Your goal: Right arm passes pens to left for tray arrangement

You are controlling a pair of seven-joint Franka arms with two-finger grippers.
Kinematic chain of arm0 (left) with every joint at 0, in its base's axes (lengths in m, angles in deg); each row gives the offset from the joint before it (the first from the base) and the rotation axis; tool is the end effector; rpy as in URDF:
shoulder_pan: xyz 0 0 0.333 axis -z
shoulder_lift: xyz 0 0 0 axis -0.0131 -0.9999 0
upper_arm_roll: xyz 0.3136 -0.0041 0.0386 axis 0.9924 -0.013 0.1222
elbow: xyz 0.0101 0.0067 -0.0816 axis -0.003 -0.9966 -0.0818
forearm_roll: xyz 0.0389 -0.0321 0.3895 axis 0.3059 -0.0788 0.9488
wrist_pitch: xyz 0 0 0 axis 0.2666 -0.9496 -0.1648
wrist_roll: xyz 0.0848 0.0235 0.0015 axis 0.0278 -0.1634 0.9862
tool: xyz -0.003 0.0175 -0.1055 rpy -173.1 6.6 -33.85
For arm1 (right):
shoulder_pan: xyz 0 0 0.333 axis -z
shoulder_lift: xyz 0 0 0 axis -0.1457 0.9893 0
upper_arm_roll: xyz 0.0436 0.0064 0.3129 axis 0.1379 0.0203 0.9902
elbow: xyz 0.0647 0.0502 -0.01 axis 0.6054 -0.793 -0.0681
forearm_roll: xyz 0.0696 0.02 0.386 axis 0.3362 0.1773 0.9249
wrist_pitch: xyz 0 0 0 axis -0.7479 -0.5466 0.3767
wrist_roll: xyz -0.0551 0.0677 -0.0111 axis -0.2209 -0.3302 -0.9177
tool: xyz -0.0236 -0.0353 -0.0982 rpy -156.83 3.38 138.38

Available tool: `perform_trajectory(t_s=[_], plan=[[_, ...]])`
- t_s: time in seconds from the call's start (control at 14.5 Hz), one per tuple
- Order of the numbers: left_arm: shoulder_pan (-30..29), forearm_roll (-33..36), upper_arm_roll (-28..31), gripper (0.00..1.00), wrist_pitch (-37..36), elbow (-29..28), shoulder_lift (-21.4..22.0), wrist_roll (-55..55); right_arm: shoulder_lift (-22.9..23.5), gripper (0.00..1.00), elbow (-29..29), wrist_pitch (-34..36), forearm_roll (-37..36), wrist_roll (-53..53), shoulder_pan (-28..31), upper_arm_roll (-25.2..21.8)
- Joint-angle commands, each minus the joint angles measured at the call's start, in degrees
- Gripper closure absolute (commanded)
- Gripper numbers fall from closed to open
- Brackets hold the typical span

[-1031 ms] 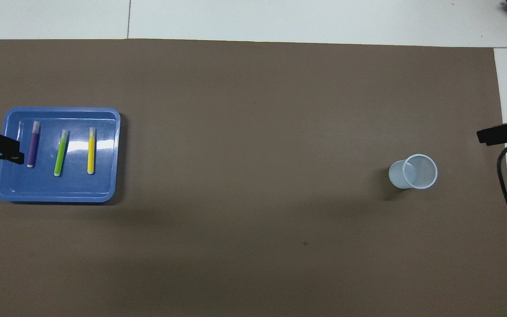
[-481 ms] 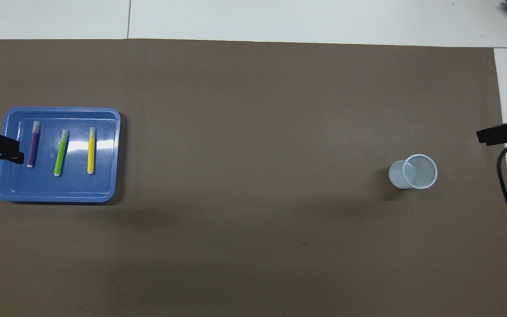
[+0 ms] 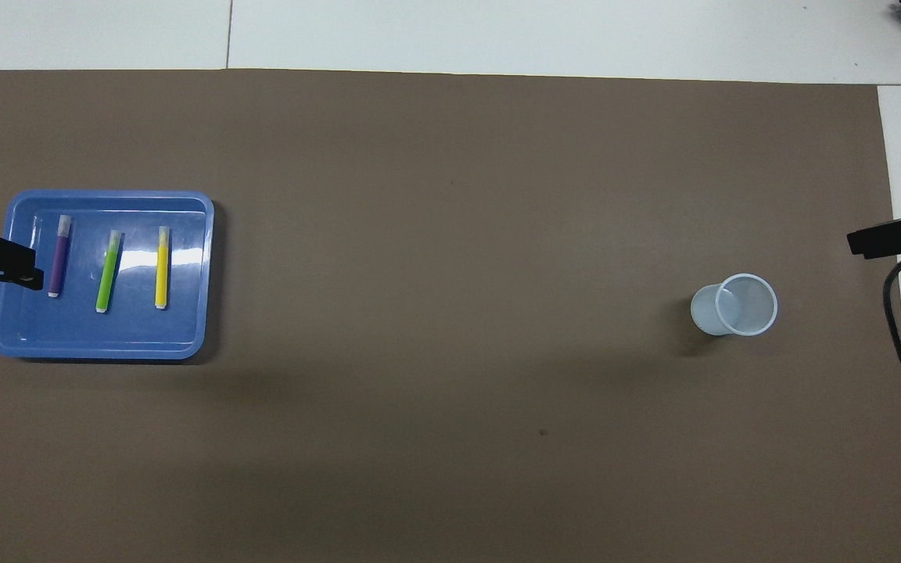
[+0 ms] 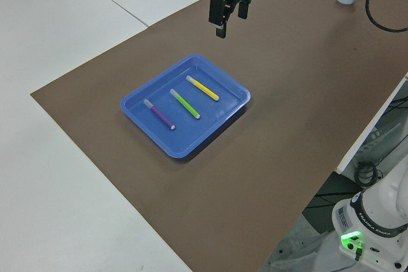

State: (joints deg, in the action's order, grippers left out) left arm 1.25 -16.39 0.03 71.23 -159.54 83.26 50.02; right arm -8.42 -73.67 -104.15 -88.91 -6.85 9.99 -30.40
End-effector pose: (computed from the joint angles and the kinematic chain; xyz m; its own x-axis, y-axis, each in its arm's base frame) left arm 0.5455 0.0265 0.5883 0.9931 0.0508 -0.1054 0.0510 -0.9987 -0.0008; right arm 0.5576 -0.0300 0.6445 0.9669 0.2442 0.0739 0.2410 -0.9693 0.0494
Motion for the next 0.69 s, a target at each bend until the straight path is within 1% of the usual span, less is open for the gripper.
perform_trajectory(t_s=[0.0,0.62], plan=[[0.3,-0.4,0.1,0.0,0.3,0.2,0.6,0.8,-0.4,0.0,0.4,1.3,0.3,1.5,0.1,0.2],[0.6,-0.4,0.3,0.0,0.3,-0.1,0.7,0.8,-0.4,0.0,0.3,1.3,0.2,1.5,0.1,0.2]])
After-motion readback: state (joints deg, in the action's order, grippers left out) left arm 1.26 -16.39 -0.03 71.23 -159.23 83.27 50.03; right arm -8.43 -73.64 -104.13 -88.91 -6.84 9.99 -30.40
